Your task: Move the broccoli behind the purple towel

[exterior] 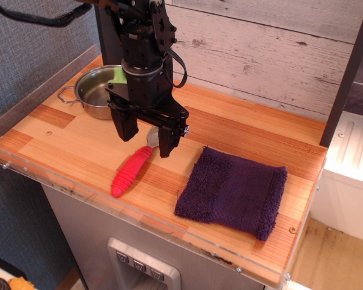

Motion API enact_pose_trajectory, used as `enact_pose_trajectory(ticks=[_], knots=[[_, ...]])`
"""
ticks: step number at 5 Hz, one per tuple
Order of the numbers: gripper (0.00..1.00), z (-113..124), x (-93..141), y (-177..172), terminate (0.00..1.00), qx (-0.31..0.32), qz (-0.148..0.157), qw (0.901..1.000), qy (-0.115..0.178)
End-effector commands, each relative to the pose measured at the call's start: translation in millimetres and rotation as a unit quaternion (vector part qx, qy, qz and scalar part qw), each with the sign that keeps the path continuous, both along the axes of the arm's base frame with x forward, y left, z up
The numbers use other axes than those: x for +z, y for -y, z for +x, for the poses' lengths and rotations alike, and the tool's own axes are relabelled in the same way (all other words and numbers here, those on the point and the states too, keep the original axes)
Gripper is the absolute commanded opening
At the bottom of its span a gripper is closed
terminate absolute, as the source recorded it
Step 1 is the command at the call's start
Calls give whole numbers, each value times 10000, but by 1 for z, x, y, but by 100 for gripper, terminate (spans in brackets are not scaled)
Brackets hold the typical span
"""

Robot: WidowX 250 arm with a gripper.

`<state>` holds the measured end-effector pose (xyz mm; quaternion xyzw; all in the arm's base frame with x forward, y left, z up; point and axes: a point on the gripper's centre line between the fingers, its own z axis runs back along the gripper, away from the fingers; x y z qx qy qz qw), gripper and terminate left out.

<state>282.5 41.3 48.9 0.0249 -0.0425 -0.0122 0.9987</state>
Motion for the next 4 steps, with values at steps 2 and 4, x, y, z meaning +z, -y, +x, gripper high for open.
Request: enact_pose_trajectory(ticks=[2, 4], knots=[[100, 19, 8, -21, 0, 314, 78, 9994, 88], [100, 63, 33, -79, 0, 787, 241, 9960, 347]])
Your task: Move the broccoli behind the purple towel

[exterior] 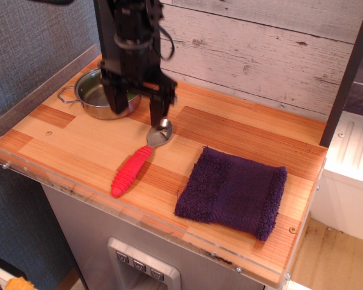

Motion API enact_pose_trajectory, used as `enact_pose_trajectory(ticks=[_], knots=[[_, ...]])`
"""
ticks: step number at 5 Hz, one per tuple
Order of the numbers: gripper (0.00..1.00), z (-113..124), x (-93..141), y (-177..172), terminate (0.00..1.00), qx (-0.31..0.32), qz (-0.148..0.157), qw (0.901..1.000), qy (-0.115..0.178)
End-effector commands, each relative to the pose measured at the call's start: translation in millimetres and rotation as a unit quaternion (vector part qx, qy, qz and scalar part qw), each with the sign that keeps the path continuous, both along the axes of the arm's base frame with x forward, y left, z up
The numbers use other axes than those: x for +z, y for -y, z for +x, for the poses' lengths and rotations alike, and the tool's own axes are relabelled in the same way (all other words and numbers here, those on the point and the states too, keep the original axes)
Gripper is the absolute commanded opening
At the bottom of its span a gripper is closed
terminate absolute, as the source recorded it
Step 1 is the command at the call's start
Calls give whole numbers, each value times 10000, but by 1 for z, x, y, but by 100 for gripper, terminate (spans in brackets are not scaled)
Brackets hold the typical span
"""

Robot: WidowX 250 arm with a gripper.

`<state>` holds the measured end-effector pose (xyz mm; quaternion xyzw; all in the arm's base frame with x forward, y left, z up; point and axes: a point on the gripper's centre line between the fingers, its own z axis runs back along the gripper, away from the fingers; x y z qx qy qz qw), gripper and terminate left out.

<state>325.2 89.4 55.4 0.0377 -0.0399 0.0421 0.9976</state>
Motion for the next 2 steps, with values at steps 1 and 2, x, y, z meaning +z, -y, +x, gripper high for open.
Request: enact_pose_trajectory(ticks=[1, 2], knots=[[100, 35, 27, -52, 0, 375, 297, 9985, 263], [100, 41, 16, -65, 0, 485, 264, 9983, 186]])
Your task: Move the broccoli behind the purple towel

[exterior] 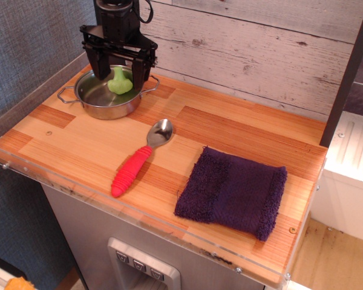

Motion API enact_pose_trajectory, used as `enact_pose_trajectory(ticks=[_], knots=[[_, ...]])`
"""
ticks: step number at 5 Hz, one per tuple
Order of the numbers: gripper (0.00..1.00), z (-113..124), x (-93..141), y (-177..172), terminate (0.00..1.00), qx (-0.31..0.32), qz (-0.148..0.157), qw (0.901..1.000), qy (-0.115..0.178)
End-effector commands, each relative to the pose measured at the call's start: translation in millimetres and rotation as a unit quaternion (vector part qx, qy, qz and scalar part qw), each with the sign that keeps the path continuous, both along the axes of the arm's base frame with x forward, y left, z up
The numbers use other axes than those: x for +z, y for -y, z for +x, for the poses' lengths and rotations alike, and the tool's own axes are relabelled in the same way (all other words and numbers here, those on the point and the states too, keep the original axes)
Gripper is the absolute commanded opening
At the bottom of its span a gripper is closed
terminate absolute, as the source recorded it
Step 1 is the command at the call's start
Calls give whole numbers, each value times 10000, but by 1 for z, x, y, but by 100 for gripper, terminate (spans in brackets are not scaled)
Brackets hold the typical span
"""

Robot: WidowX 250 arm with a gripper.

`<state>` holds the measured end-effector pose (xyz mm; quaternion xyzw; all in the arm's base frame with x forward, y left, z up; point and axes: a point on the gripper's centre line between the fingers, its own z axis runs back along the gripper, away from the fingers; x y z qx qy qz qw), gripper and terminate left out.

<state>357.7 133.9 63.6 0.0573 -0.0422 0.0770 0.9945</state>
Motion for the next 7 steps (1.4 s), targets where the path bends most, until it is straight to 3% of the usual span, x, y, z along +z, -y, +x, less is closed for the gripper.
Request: enact_pose_trajectory(ticks=[1, 3, 4, 5, 6, 7], knots=[[100, 16, -2, -34, 0, 135, 125, 9998, 41], [100, 23, -19, -56, 0, 284, 116, 9995, -37], [0, 23, -32, -55, 0, 327, -47, 9995, -12], [0, 22, -34, -45, 0, 242, -150, 9996, 39], [0, 19, -14, -33, 0, 147, -208, 9992, 304], [0, 8, 33, -25, 0, 162, -112, 9957, 908]])
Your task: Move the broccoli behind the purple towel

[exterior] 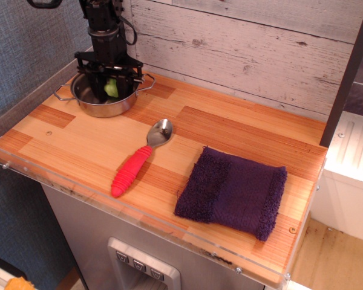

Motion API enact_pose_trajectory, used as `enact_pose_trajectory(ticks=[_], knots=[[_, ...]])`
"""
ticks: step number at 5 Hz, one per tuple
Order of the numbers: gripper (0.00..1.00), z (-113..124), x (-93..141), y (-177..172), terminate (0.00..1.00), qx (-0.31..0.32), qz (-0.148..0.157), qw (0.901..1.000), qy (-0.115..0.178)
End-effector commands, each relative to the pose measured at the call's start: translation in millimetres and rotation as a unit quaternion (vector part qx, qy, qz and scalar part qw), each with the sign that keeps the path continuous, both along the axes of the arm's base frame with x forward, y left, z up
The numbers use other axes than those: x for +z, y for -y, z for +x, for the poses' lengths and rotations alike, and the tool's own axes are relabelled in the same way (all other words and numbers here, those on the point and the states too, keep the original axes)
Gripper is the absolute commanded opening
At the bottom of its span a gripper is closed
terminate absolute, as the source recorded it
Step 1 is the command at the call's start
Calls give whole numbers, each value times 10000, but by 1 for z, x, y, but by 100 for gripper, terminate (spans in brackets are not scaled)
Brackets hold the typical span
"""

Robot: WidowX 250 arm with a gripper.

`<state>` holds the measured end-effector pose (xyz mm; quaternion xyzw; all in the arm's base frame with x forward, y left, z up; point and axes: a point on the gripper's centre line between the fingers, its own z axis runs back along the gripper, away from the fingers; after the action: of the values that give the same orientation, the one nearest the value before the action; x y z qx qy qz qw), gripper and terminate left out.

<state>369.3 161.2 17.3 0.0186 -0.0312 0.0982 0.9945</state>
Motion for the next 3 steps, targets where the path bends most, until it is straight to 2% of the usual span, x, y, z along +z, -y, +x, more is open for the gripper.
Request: enact_pose_trajectory(ticks=[1, 2, 3], knots=[[0, -7, 110, 46, 0, -299, 314, 9889, 1418], [0, 4, 100, 94, 0, -897, 41, 9862, 1392], [0, 16, 80, 144, 0, -1433, -180, 9817, 1238]])
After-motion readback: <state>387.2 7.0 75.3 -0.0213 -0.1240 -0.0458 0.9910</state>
